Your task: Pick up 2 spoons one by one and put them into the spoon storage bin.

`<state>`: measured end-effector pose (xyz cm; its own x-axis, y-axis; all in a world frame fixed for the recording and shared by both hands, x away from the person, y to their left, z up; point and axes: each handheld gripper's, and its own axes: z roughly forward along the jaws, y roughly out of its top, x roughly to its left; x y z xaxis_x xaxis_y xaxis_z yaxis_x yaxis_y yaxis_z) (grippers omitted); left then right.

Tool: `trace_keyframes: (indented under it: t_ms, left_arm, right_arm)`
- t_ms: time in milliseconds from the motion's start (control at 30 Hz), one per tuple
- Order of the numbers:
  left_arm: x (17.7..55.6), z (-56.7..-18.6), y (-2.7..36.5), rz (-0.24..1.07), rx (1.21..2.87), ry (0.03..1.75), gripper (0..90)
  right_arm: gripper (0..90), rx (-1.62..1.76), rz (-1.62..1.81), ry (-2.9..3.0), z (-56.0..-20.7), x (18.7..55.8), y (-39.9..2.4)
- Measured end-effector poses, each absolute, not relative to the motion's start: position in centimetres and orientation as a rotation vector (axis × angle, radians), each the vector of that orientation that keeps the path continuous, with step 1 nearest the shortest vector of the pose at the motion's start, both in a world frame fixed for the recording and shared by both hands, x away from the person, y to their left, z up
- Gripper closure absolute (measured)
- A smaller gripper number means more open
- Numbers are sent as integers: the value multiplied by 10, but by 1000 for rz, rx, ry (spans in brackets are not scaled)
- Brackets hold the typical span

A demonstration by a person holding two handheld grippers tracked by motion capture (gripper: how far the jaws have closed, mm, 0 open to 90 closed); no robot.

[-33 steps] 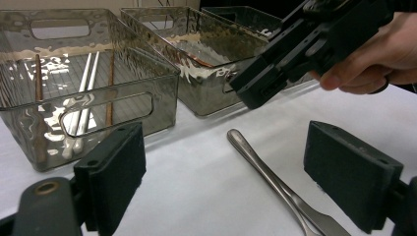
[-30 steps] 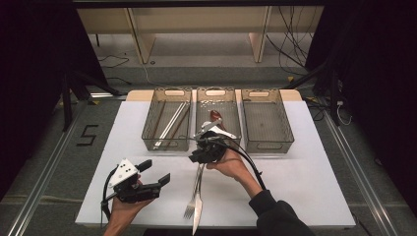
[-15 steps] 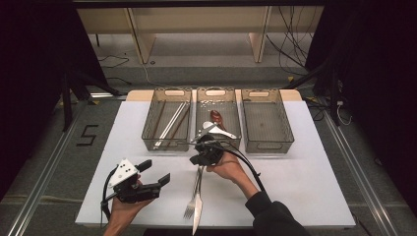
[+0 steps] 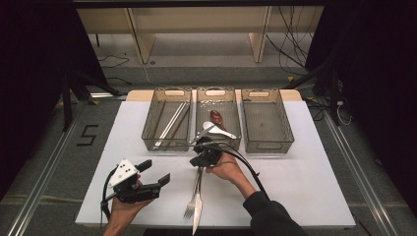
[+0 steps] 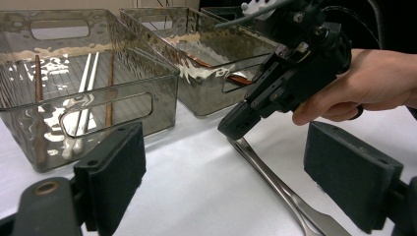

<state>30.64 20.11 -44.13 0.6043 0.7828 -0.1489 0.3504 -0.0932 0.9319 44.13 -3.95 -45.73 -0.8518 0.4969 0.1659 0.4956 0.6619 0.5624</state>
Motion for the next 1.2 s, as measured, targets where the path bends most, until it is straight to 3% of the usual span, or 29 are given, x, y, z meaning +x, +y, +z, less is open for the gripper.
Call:
trace_keyframes:
  t_ms: [1200]
  left_arm:
    - [312,-442,197,455,1675,959,154]
  right_arm:
    - [900,865,854,2884,-475,447,-35]
